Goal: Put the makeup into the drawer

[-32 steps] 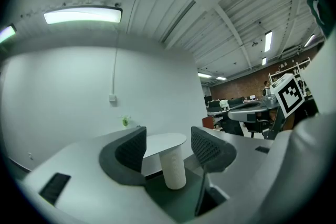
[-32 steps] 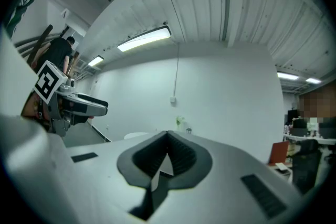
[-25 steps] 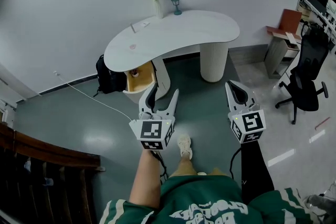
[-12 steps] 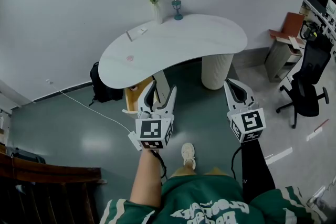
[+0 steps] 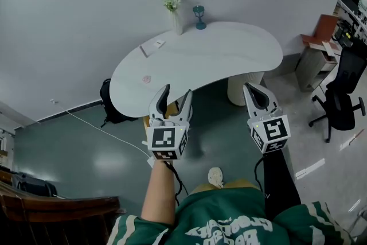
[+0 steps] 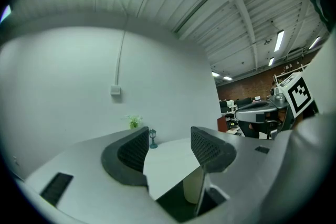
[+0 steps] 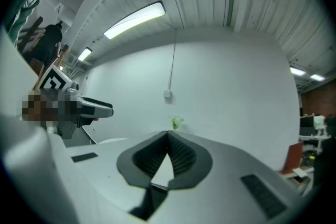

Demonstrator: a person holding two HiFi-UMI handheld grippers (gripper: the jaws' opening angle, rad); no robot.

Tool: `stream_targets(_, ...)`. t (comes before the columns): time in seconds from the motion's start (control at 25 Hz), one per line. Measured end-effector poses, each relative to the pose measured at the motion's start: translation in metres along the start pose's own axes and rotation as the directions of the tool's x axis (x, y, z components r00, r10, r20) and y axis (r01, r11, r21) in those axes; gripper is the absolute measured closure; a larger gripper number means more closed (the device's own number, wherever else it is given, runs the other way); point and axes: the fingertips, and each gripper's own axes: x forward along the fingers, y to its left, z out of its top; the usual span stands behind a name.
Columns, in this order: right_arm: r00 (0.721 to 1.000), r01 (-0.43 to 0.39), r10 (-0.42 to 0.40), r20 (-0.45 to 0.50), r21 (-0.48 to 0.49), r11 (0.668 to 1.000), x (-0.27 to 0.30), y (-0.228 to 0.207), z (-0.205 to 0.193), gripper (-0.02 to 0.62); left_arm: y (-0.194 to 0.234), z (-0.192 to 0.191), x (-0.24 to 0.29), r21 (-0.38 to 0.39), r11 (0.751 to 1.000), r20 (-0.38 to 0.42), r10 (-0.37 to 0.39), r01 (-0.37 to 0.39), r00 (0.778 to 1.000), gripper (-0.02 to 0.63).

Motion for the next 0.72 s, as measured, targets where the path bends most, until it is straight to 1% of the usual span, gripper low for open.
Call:
stream_targets(0.08,1.0,-0.008,0.008,0.003,0.003,1.0,0.017,0.002,-0.001,0.592,0.014,-0.004,0.009,0.002,1.0,-0.004,0.006,-0.006,1.0,0.353)
stream_targets(0.24,1.0,-0.031,0.031,0.002,0.003,1.0,0.053,0.008,-0.001,0.592,0.043,-0.011,0.025,-0.018,0.999,-0.011,0.027,-0.028,1.0,0.353)
stream_targets(0.44,0.998,-0.069,0.069,0.002,0.004,0.998,0.089,0.022,0.001,0.592,0.073,-0.019,0.033,-0.028,0.998,-0.021,0.052,-0.053,0.998,0.353)
stream_targets(0.72,0.989,-0.148,0.148,0.018,-0.004,0.989,0.136,0.044,0.003,0.592,0.115,-0.032,0.035,-0.032,0.992,-0.036,0.123,-0.125,0.992,0.353)
